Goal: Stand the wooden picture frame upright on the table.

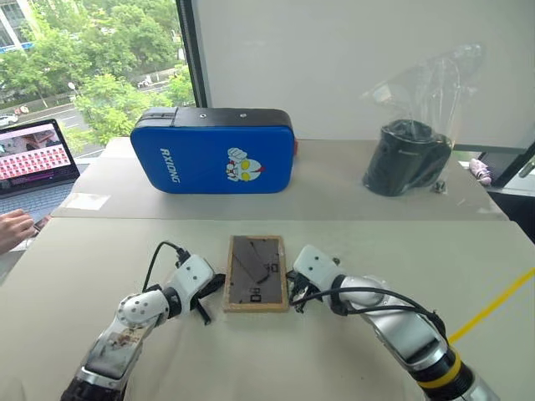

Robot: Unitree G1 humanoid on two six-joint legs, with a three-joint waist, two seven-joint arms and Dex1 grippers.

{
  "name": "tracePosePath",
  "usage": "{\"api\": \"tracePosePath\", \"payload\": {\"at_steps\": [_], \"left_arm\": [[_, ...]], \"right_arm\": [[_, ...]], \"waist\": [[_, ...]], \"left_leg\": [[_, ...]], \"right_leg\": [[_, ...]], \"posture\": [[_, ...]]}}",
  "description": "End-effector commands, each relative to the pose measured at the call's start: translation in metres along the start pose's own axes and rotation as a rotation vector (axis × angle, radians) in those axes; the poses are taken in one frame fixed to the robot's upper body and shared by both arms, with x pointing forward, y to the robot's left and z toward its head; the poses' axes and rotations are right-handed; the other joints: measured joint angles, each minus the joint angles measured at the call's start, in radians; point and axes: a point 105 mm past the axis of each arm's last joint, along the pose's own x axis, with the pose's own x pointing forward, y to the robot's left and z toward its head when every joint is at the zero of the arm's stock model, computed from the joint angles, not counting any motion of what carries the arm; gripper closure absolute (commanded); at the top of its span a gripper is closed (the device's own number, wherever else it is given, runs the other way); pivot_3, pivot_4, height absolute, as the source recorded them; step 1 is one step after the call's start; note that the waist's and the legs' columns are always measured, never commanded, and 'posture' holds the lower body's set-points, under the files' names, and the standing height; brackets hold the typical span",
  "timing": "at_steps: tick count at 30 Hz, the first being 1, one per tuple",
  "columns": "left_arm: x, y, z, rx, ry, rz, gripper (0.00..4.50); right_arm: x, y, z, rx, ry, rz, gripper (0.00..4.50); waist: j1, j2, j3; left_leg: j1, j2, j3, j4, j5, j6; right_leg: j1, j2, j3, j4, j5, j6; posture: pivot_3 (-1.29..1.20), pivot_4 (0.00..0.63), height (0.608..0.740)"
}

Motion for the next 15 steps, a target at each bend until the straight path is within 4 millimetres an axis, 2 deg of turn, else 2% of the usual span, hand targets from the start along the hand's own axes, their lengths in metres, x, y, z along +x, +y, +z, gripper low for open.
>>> {"api": "tracePosePath", "payload": {"at_steps": [1,6,15], "left_arm": [[-0.009,-0.014,-0.008,-0.032,0.034,-0.064,4.41],[-0.02,-0.009,-0.022,-0.039,0.085,-0.032,4.41],[-0.024,-0.003,-0.03,-0.016,0.111,-0.027,4.41]], "right_arm": [[0.0,0.011,0.016,-0.035,-0.053,0.041,4.5],[-0.005,0.021,0.012,-0.003,-0.039,0.082,4.5],[-0.013,0.02,0.005,0.022,-0.007,0.089,4.5]], "waist": [[-0.003,0.0,0.0],[-0.008,0.0,0.0],[-0.02,0.0,0.0]], "left_leg": [[0.0,0.0,0.0,0.0,0.0,0.0],[0.0,0.0,0.0,0.0,0.0,0.0],[0.002,0.0,0.0,0.0,0.0,0.0]], "right_leg": [[0.0,0.0,0.0,0.0,0.0,0.0],[0.0,0.0,0.0,0.0,0.0,0.0],[0.001,0.0,0.0,0.001,0.0,0.0]], "posture": [[0.0,0.15,0.74],[0.0,0.15,0.74],[0.0,0.15,0.74]]}}
